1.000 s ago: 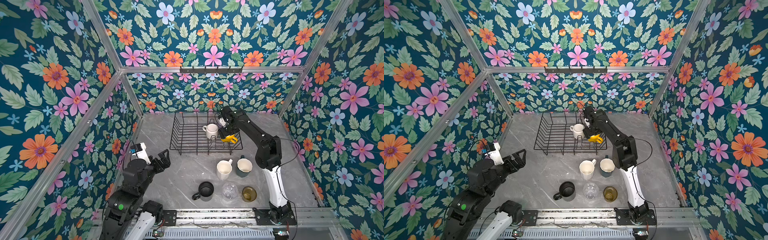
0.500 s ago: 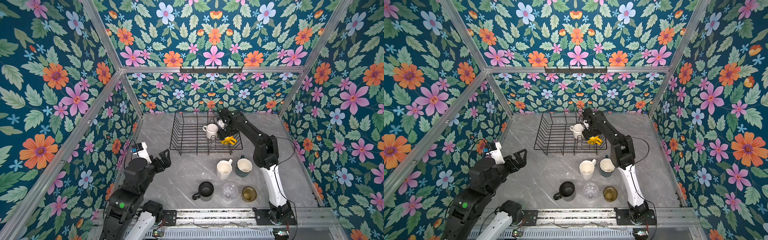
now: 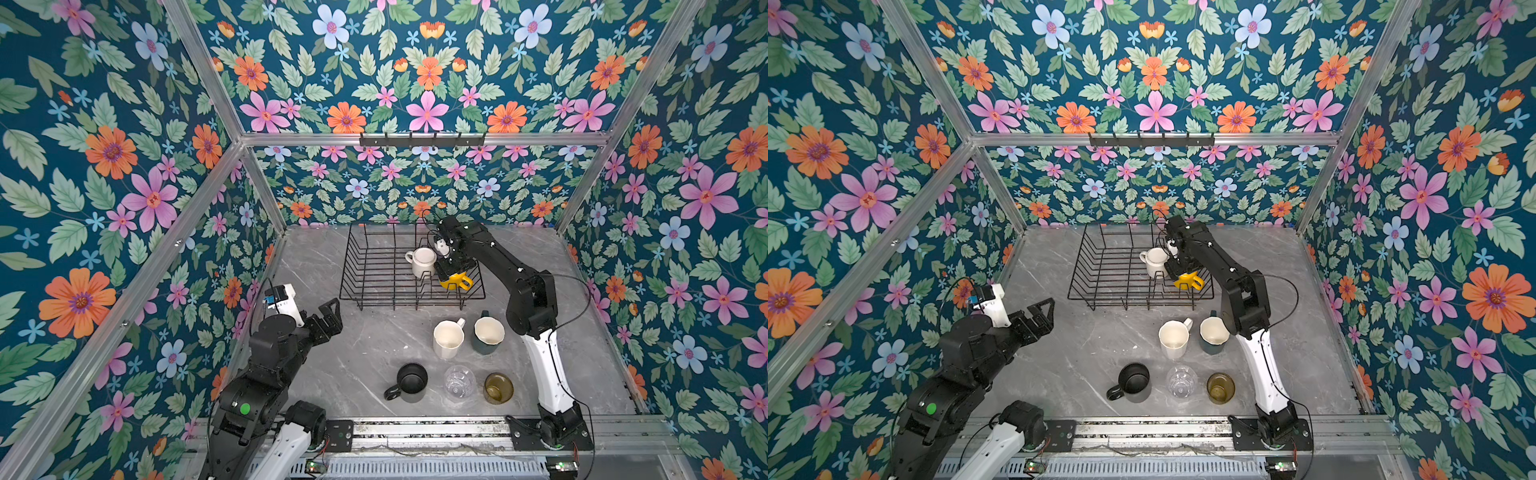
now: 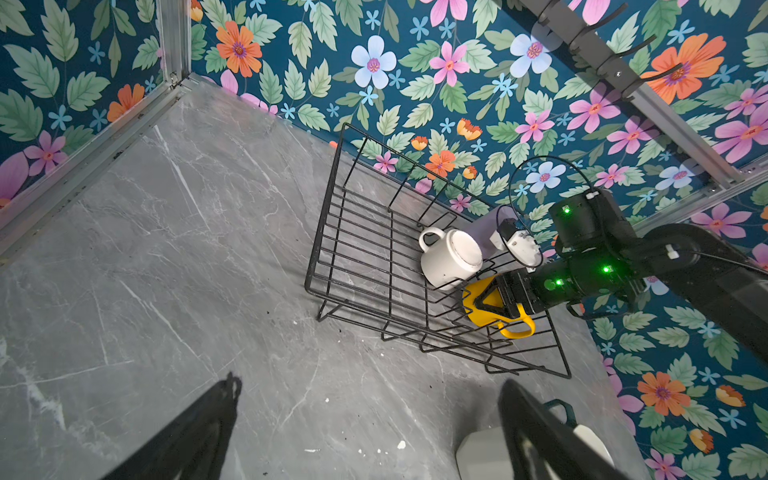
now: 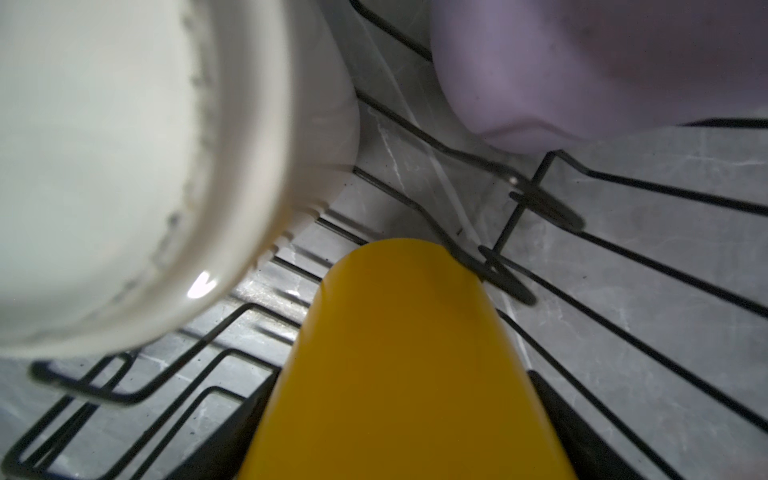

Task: Load the cups into the dish rack
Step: 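Lower the yellow mug upside down beside the white mug in the rack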

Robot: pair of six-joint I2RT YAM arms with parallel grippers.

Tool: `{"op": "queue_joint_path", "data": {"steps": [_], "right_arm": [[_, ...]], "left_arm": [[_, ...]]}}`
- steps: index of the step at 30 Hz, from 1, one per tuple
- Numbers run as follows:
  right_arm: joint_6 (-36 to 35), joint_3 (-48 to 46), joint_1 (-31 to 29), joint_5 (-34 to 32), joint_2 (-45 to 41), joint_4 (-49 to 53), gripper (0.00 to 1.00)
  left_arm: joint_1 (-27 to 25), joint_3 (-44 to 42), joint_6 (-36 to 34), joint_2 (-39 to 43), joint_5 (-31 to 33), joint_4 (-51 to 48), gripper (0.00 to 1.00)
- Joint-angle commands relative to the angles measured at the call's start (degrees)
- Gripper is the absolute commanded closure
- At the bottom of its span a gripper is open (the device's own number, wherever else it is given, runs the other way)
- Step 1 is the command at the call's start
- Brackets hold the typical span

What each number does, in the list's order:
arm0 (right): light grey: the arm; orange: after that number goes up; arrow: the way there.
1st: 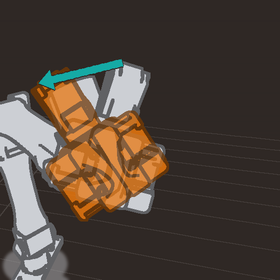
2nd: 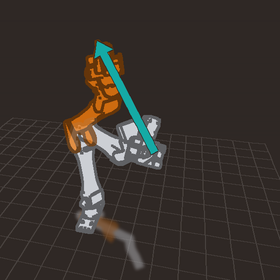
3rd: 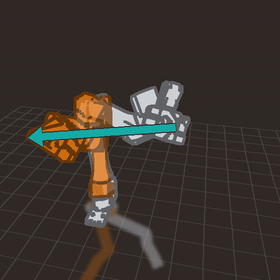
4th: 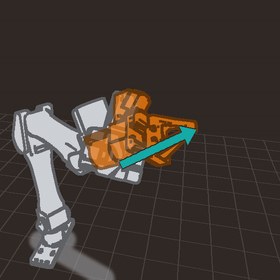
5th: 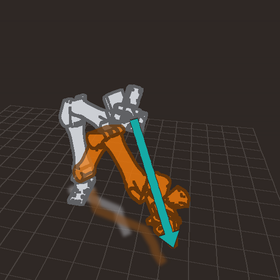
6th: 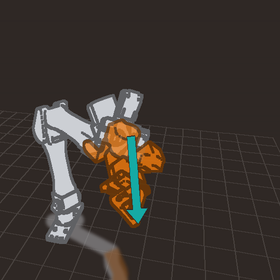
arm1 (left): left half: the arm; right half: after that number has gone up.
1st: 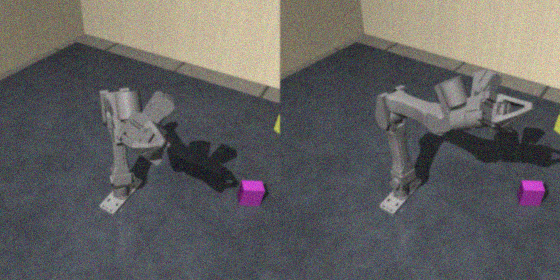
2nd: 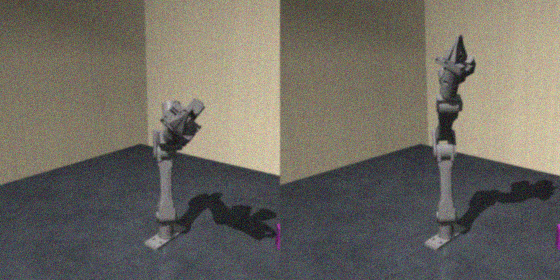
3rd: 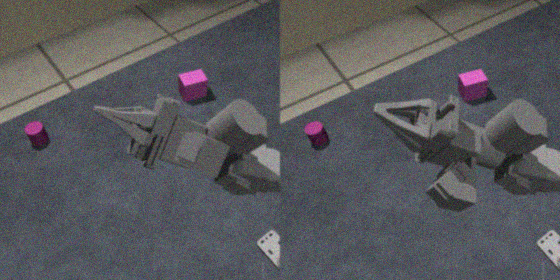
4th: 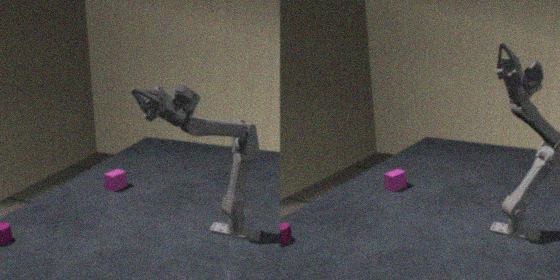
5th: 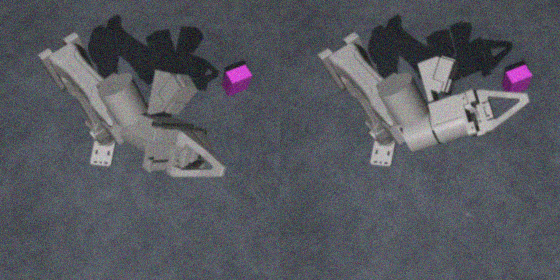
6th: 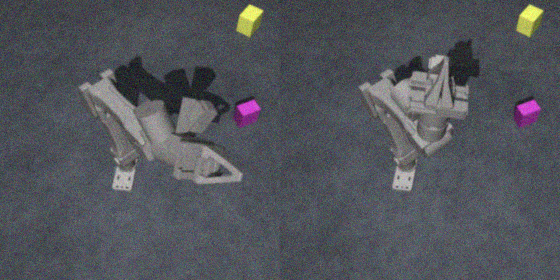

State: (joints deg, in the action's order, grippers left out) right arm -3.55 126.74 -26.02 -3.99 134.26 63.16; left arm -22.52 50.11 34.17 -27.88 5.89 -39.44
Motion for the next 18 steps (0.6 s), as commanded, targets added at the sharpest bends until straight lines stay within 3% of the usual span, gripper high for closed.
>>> {"op": "queue_joint_path", "data": {"steps": [1,18], "right_arm": [[0.30,0.11,-0.05,0.52,0.04,-0.51,0.23],[0.12,-0.79,-0.07,0.87,-1.01,-0.09,0.12]], "left_arm": [[0.05,-0.09,-0.79,-0.14,0.01,1.01,0.00],[0.03,-0.53,-0.46,0.37,0.33,0.97,0.00]]}}
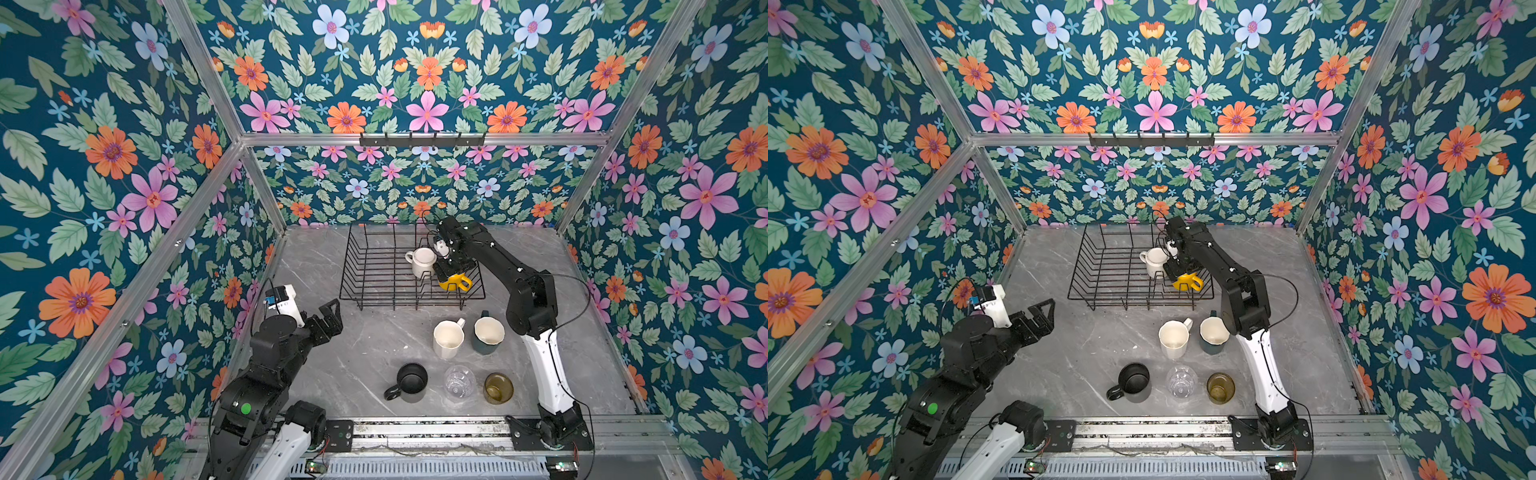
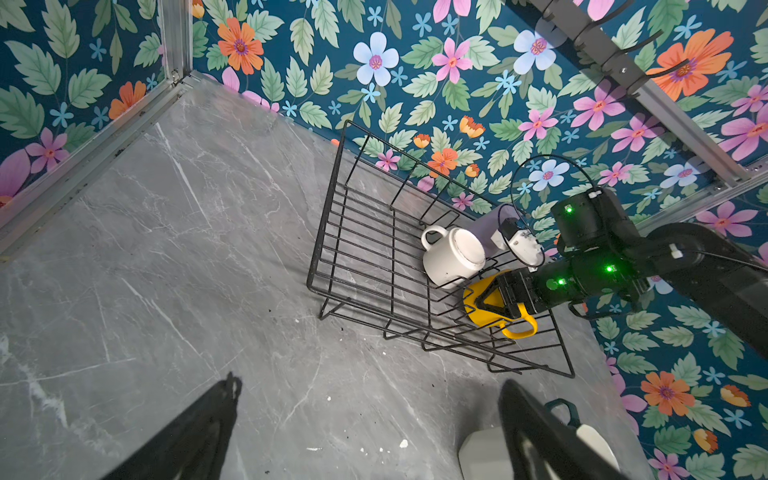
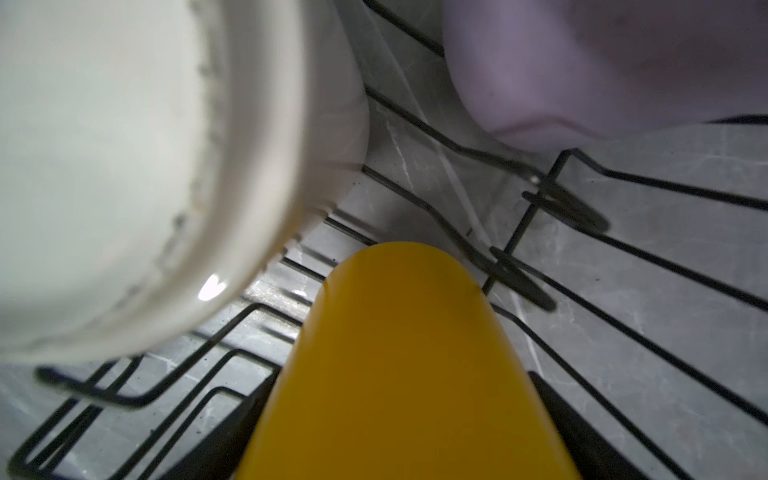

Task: Load the cups into the dish rack
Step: 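Lower the yellow mug upside down beside the white mug in the rack, then open and raise the right gripper while the left gripper reaches toward the black mug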

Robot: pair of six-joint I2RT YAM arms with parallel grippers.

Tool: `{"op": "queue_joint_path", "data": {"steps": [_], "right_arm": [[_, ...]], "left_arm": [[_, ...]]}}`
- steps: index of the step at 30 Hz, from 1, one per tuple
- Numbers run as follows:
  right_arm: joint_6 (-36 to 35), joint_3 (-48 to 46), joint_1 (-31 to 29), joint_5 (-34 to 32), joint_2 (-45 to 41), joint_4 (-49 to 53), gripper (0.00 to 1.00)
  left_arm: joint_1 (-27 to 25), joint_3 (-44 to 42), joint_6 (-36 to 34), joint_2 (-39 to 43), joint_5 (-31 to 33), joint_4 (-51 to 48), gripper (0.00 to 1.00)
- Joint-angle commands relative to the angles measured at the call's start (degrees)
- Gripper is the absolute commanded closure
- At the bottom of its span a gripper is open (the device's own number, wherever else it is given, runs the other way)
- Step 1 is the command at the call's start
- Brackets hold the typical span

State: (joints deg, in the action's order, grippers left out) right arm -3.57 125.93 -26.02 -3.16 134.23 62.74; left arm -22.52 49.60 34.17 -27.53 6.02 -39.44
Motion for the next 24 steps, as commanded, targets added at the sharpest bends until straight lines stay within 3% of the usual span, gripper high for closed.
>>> {"op": "queue_joint_path", "data": {"steps": [1,16,24], "right_arm": [[0.15,0.06,-0.08,0.00,-0.97,0.32,0.11],[0.66,-0.88,-0.06,-0.08,-4.72,-0.81,0.06],[5.07,-9.37,-0.03,4.13,-16.35,-10.23,0.06]], "left_arm": [[0.10,-0.03,-0.45,0.04,0.22,0.95,0.00],[0.05,-0.02,-0.16,0.11,0.04,0.99,0.00],[0.03,0.23,-0.10,0.72,-0.56,0.55,0.01]]}}
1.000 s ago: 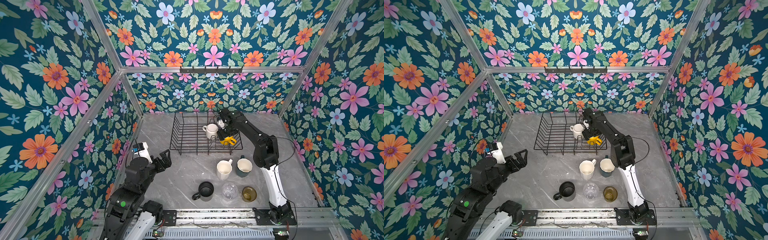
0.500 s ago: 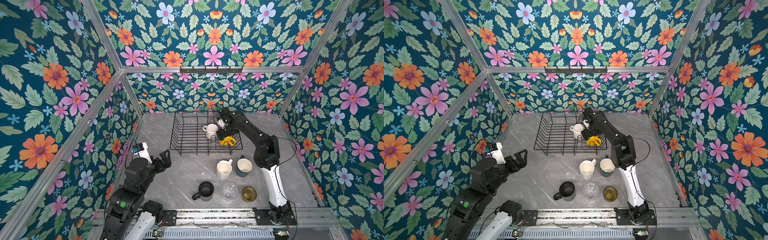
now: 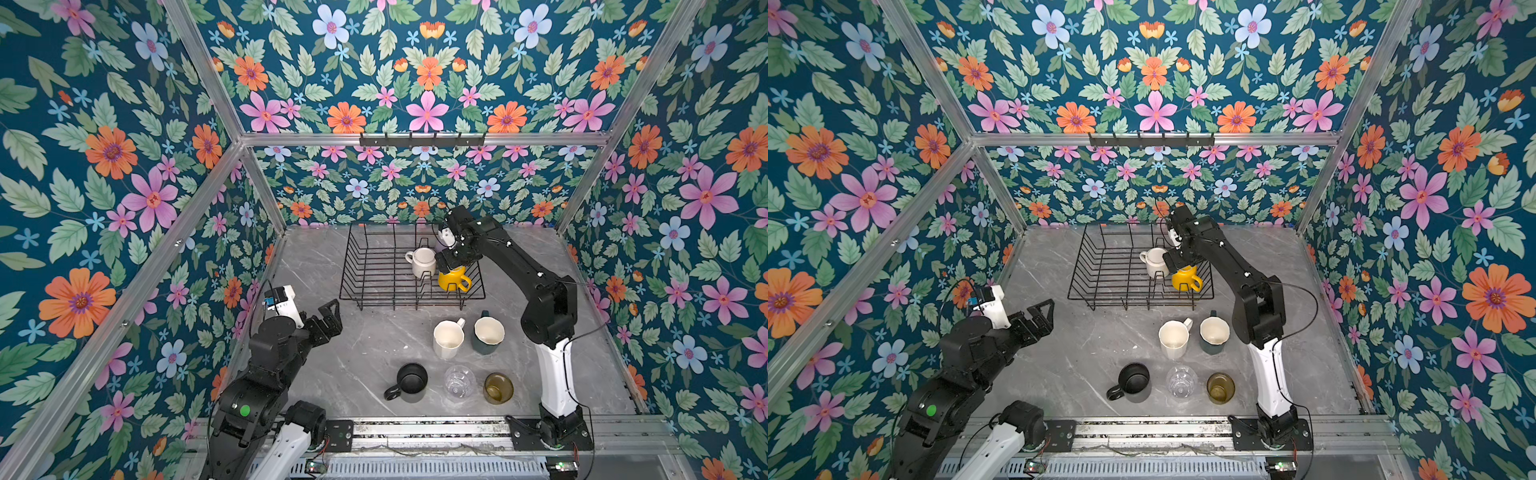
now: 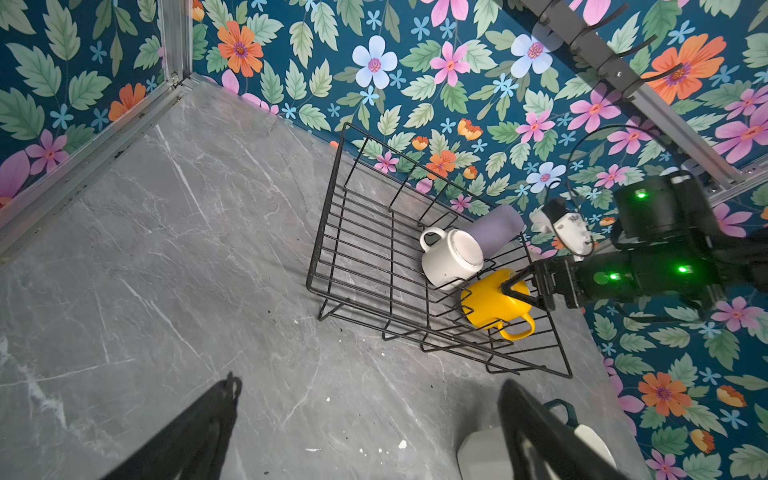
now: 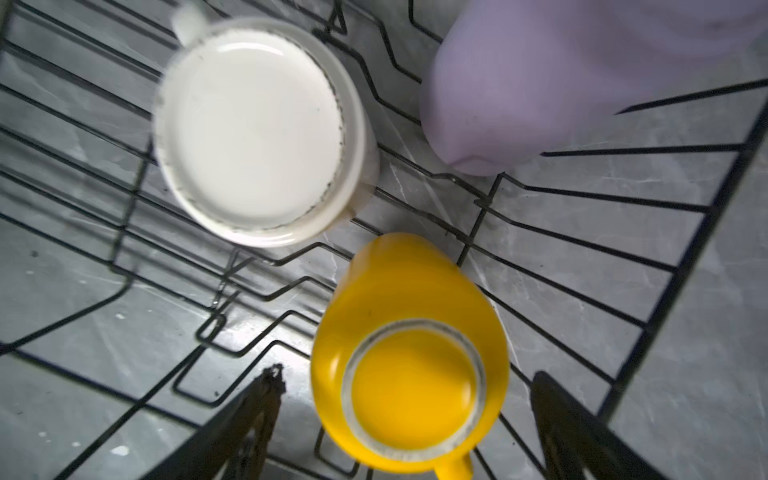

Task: Load the cups into the dish rack
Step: 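Open and raise the right gripper while the left gripper reaches toward the black mug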

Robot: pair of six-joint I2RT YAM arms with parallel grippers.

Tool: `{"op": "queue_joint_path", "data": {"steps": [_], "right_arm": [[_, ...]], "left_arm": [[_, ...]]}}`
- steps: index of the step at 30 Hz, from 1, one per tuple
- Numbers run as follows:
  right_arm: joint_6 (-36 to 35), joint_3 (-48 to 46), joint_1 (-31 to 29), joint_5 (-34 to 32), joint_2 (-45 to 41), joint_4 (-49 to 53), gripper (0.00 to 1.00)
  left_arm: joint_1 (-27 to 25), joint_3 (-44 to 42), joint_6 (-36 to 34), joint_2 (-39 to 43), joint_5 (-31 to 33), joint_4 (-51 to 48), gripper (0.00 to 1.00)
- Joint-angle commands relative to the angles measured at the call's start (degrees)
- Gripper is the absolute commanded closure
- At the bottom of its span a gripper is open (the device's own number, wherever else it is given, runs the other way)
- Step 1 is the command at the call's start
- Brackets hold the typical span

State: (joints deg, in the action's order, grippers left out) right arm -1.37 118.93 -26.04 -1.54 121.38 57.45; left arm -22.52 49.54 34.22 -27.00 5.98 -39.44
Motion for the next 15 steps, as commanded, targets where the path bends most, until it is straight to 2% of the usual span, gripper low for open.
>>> {"op": "queue_joint_path", "data": {"steps": [1,8,12,15], "right_arm": [[3.67,-4.21,-0.01,3.47,-5.36,-6.61,0.06],[10.53,-22.12,-0.10,10.39,-20.60,-19.85,0.06],[12.96,-29.89,-0.05,11.89,-27.87,-24.11,0.06],[13.92,-31.97,-0.10,11.93,-30.41,-24.05,0.06]], "left_arm": [[0.05,0.34,-0.20,0.27,-0.59,0.44,0.01],[0.03,0.66,-0.53,0.83,-1.17,-0.81,0.02],[0.03,0.12,-1.46,0.74,-4.70,0.38,0.03],[0.05,-0.08,-2.08,-0.62,-8.76,0.77,0.05]]}}
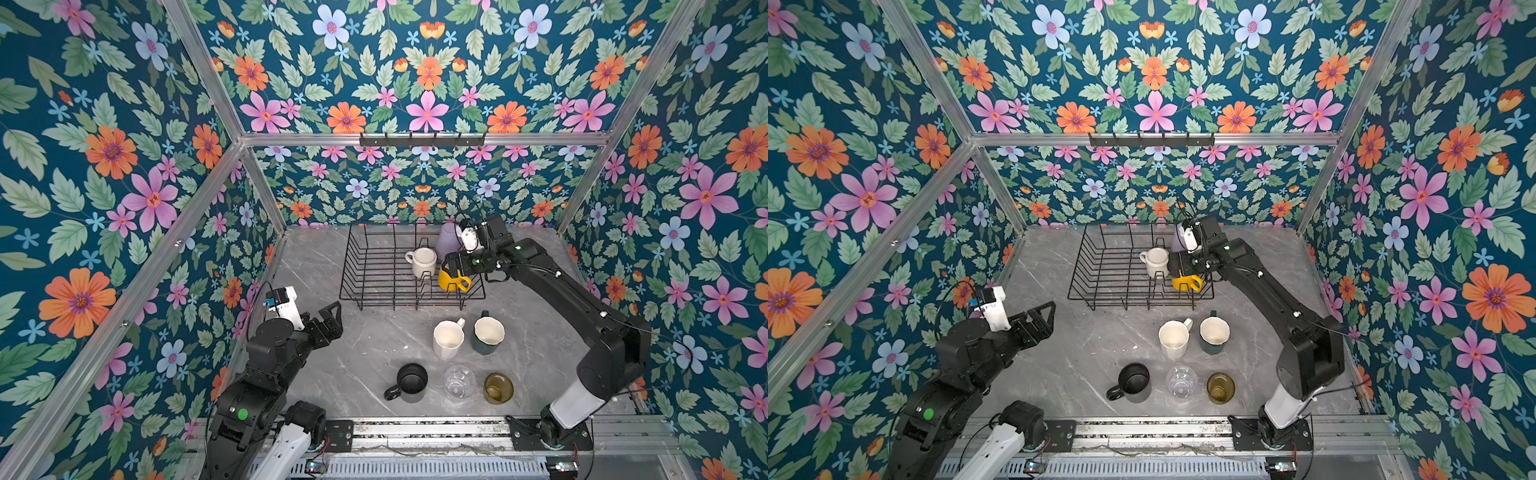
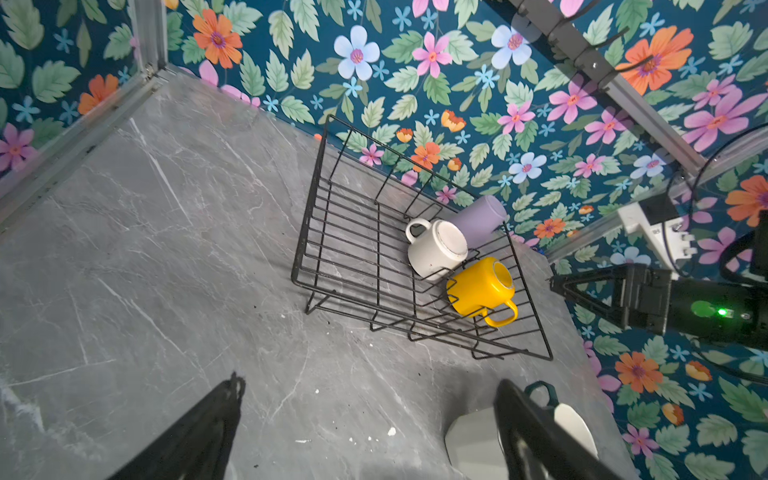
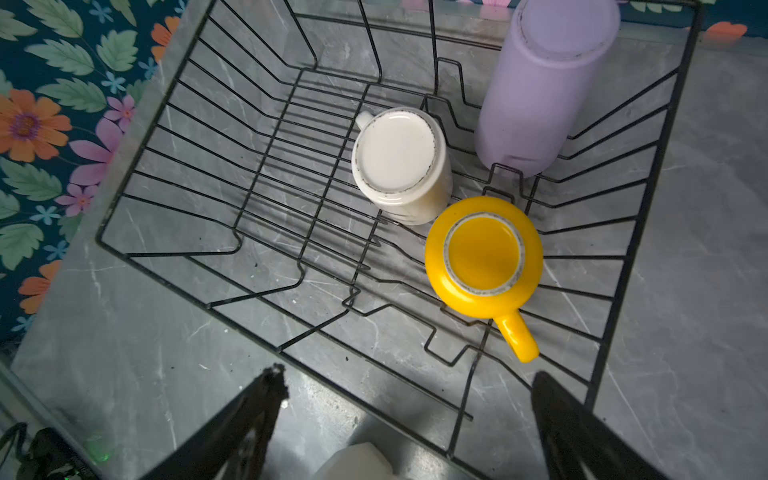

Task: Load the cups into the dish rack
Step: 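Open and raise the right gripper while the left gripper reaches toward the black mug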

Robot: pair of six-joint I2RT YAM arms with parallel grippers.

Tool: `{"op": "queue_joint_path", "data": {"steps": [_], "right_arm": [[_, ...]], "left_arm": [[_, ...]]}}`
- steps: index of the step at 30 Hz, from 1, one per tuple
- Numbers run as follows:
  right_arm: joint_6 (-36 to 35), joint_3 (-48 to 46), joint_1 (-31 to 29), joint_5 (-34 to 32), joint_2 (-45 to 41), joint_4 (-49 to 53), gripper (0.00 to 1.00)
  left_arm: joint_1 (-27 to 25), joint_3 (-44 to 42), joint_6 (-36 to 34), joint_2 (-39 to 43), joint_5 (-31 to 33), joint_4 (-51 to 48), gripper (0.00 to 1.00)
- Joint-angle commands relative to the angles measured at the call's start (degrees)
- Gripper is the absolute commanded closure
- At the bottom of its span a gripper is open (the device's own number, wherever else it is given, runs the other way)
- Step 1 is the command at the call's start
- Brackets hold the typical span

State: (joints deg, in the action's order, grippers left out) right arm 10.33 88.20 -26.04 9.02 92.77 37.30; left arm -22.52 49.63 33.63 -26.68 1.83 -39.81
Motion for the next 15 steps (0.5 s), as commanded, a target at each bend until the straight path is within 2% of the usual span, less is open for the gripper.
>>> {"op": "queue_joint_path", "data": {"steps": [1,4,8,15], "right_arm": [[2.38,-1.93,-0.05,1.42,-2.37,-4.05,0.06],[3.14,-3.80,-0.01,1.42,-4.01,-5.07,0.06],[3.69,-5.32,0.00,1.42,-4.79,-6.13,0.06],[3.57,-5.05,0.02,1.77,-4.27,-5.66,0.06]], "left_arm": [[0.03,-0.23,-1.72,-1.48,-6.07,1.14,0.06],[0.09,-0.40,-2.21,-4.30,-12.16,1.60,0.09],[0.02,-1.41,-1.90,-8.72,-24.66,3.32,0.18],[-0.66,-3.33,-1.98,-8.68,-27.58,1.84,0.22]]}}
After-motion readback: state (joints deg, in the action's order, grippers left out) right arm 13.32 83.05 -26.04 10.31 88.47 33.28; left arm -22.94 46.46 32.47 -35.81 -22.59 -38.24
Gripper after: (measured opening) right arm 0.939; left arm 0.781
